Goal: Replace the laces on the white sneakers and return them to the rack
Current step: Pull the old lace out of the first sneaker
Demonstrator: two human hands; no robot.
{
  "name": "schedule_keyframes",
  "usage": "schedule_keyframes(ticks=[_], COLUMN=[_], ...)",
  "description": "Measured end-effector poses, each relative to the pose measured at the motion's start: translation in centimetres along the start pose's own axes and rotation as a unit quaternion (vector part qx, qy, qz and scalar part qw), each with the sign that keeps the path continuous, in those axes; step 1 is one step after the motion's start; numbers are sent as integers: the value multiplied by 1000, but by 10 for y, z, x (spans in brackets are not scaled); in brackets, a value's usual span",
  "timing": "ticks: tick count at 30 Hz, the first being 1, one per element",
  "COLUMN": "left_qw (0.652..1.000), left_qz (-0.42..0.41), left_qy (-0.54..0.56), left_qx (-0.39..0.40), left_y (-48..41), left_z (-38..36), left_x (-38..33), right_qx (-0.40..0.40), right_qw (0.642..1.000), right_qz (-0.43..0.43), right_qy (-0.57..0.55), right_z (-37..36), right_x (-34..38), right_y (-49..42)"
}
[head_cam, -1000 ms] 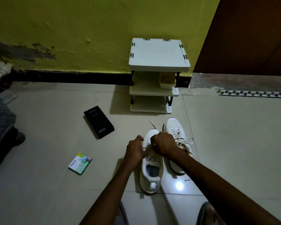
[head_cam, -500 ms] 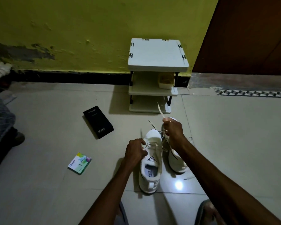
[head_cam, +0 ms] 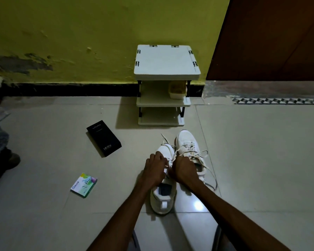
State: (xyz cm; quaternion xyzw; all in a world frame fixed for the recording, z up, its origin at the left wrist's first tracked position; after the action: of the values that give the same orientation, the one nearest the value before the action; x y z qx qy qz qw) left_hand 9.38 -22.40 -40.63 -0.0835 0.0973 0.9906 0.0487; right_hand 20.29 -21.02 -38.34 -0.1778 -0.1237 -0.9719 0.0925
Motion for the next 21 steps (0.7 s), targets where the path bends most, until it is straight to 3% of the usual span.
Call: schedule_keyframes(ticks=[2, 3, 4, 6, 7, 8, 9, 10, 12, 13, 14, 15, 16, 17, 18, 19, 20, 21], left_qw=[990, 946, 843, 548, 467, 451, 503, 611, 857, 930, 964, 975, 976, 962, 921, 823, 668, 524], left_qz=[55, 122, 201, 314, 330, 337, 335, 320, 224, 164, 113, 77, 54, 50, 75, 136, 214, 279], left_qy=[126, 297, 497, 775, 820, 826, 797, 724, 462, 319, 212, 164, 172, 249, 377, 551, 713, 804], left_qx=[29, 38, 39, 12, 4, 4, 9, 4, 44, 78, 114, 131, 123, 95, 59, 15, -20, -36], left_y=[-4, -5, -5, 0, 1, 0, -1, -3, -10, -15, -20, -23, -25, -26, -27, -28, -27, -24], left_z=[1, 2, 2, -2, -4, -6, -3, 2, 16, 18, 20, 25, 33, 43, 48, 48, 40, 28], left_x=[4, 12, 19, 25, 27, 29, 33, 40, 47, 47, 45, 44, 39, 34, 32, 33, 35, 38], right_qx=[-32, -58, -84, -80, -56, -45, -47, -47, -48, -45, -46, -52, -50, -46, -40, -32, -24, -17], right_qw=[999, 995, 991, 989, 989, 988, 988, 988, 988, 988, 987, 987, 988, 989, 991, 992, 992, 992], right_qz=[34, 63, 73, 38, 9, -12, -14, -15, 0, 7, 11, 17, 13, 10, 6, 2, -5, -15], right_qy=[-23, -45, -74, -121, -139, -146, -150, -148, -148, -148, -151, -151, -146, -137, -129, -123, -121, -120], right_z=[2, 4, 7, 8, 4, 2, 3, 3, 5, 6, 8, 10, 12, 14, 13, 13, 12, 12], right_x=[6, 8, 9, 5, 0, -3, -4, -5, -2, 0, 1, 2, 2, 3, 3, 3, 3, 2], right_y=[3, 5, 9, 14, 16, 15, 15, 15, 15, 16, 17, 17, 18, 19, 19, 19, 17, 15])
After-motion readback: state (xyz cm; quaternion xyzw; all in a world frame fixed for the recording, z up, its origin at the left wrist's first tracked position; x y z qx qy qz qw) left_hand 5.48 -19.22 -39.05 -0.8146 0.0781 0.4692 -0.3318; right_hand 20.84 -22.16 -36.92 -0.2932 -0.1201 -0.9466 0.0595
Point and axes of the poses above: each hand's wrist, its own y-axis away from the middle knuckle, its own z-axis out of the back of the hand, x = y × z, the point moved 6 cm from there along -y, towards the middle knuckle, and after that the axes turned 7 degrees about -y, right-handed, at the moved point
